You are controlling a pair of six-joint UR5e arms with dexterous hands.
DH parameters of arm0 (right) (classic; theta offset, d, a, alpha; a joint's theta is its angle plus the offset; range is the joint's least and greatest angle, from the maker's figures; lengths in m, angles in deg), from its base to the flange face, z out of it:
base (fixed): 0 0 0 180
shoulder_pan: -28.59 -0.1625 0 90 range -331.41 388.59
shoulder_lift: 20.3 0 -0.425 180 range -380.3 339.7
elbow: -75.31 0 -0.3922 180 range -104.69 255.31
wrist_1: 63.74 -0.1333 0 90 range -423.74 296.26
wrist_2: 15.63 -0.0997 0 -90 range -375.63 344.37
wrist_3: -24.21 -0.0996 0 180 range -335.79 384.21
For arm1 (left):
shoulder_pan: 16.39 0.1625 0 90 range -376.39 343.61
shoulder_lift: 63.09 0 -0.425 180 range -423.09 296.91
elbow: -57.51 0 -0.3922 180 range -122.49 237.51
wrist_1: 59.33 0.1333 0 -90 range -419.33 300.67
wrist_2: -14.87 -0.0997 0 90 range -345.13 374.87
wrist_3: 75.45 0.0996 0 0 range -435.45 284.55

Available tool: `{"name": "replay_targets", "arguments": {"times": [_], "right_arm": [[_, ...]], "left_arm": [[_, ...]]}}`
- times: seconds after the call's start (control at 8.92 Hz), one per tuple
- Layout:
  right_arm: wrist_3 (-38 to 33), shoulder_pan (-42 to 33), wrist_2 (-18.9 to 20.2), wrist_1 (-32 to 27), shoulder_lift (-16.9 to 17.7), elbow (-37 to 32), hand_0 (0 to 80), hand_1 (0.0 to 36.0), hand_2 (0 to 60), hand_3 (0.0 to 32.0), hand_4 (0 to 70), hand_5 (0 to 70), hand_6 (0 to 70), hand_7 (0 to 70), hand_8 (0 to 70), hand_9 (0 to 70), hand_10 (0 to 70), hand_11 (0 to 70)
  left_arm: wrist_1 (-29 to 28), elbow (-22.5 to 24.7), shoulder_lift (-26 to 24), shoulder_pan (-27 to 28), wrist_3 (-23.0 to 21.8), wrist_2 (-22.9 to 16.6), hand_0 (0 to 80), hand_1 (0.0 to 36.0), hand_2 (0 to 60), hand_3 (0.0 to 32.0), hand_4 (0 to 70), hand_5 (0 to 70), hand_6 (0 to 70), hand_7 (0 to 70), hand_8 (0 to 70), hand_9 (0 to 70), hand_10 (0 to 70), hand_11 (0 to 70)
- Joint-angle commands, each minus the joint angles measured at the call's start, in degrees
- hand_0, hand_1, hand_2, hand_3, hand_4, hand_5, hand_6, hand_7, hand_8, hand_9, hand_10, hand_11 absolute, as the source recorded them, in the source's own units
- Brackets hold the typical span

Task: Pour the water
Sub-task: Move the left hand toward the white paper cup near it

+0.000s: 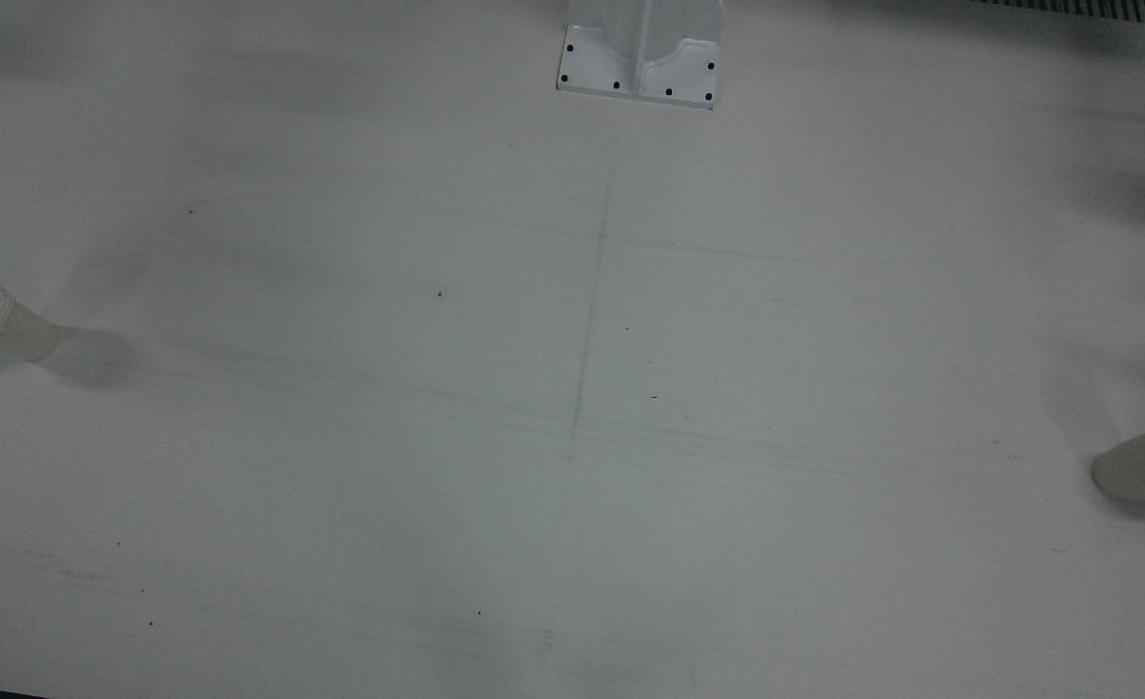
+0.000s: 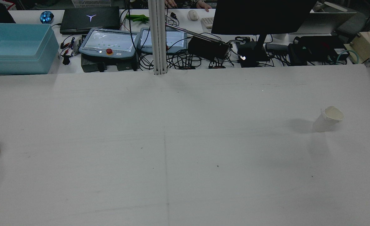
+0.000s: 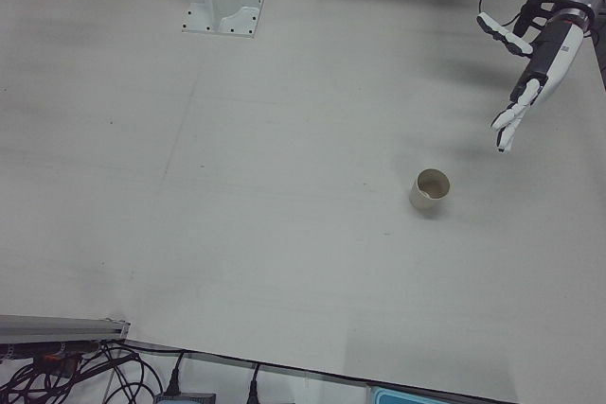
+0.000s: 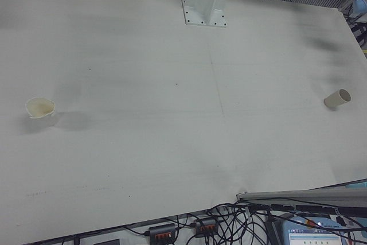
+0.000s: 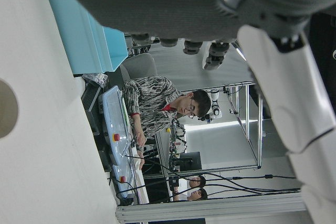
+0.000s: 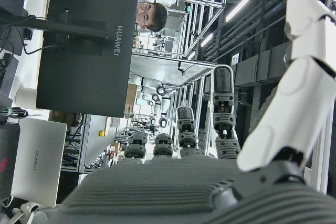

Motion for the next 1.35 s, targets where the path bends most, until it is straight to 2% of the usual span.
{"name": "replay_targets", "arguments": {"times": [0.0, 0.22, 0.45, 0.67, 0.79, 0.9, 1.01, 1.23], "right_arm": [[-0.07, -0.01, 0.03, 0.07, -0.14, 0.05, 46.0, 12.6, 22.2, 0.0, 29.1, 27.8, 15.4, 20.8, 4.8, 8.8, 6.3, 9.8], [0.54, 2.08, -0.15, 0.51, -0.23, -0.39, 46.0, 12.5, 22.1, 0.0, 28.7, 27.4, 15.2, 20.7, 4.8, 8.9, 6.3, 9.8], [0.9, 5.07, -0.24, 0.42, -0.58, -4.67, 45.8, 12.2, 22.6, 0.0, 28.6, 26.9, 15.0, 21.1, 5.1, 9.5, 7.5, 11.6], [3.09, 6.05, 0.11, 0.86, -0.76, -4.79, 45.8, 12.4, 23.3, 0.0, 28.9, 26.9, 15.1, 21.2, 5.4, 9.9, 8.8, 13.4], [5.62, 5.97, 0.46, 2.95, -0.76, -2.87, 46.1, 12.8, 24.4, 0.0, 31.6, 28.4, 16.5, 22.9, 5.9, 10.5, 8.7, 13.3], [8.52, 6.05, 0.64, 8.45, -0.85, -0.15, 46.6, 13.4, 25.4, 0.0, 34.4, 30.2, 18.1, 24.8, 6.2, 10.8, 8.2, 12.6], [9.59, 6.14, 0.64, 10.25, -2.76, 0.48, 47.2, 13.8, 24.6, 0.0, 38.2, 32.9, 20.1, 27.5, 6.6, 11.2, 6.3, 9.8], [10.13, 6.75, 0.64, 10.7, -4.36, 0.49, 46.3, 12.2, 21.6, 0.0, 34.8, 30.7, 18.5, 25.4, 6.2, 10.8, 6.3, 9.8]], "left_arm": [[-0.02, 0.27, 0.14, -0.08, -0.1, 0.0, 49.1, 6.8, 0.0, 0.0, 7.5, 10.7, 0.1, 5.7, 0.0, 0.0, 0.0, 0.0], [-1.07, -0.6, 0.14, -0.17, 0.33, 0.17, 49.3, 6.7, 0.0, 0.0, 7.5, 10.6, 0.0, 5.5, 0.0, 0.0, 0.0, 0.0], [-11.48, -9.0, -0.82, 0.09, 3.66, 2.1, 49.3, 7.7, 0.0, 0.0, 6.6, 10.6, 0.1, 5.6, 0.0, 0.0, 0.0, 0.2], [-18.62, -20.76, -5.98, 0.18, 11.46, 1.59, 53.7, 18.7, 0.5, 0.0, 3.2, 9.1, 0.2, 5.6, 0.0, 0.0, 0.0, 0.5], [-20.31, -24.65, -7.49, 0.79, 15.24, 1.41, 56.1, 21.9, 3.6, 0.0, 2.8, 7.0, 0.0, 4.6, 0.0, 0.0, 0.0, 0.4], [-21.11, -27.3, -9.16, 2.36, 17.37, 1.41, 56.9, 23.0, 5.5, 0.0, 2.9, 7.3, 0.1, 3.8, 0.0, 0.0, 0.0, 0.4], [-23.47, -31.85, -11.26, 4.21, 19.39, 1.41, 55.7, 22.8, 7.6, 0.0, 2.2, 8.5, 0.3, 4.2, 0.0, 0.0, 0.0, 0.7], [-27.16, -40.48, -16.19, 8.26, 20.72, 2.72, 53.4, 20.8, 7.1, 0.0, 0.2, 8.3, 0.0, 4.6, 0.0, 0.0, 0.0, 1.4]]}}
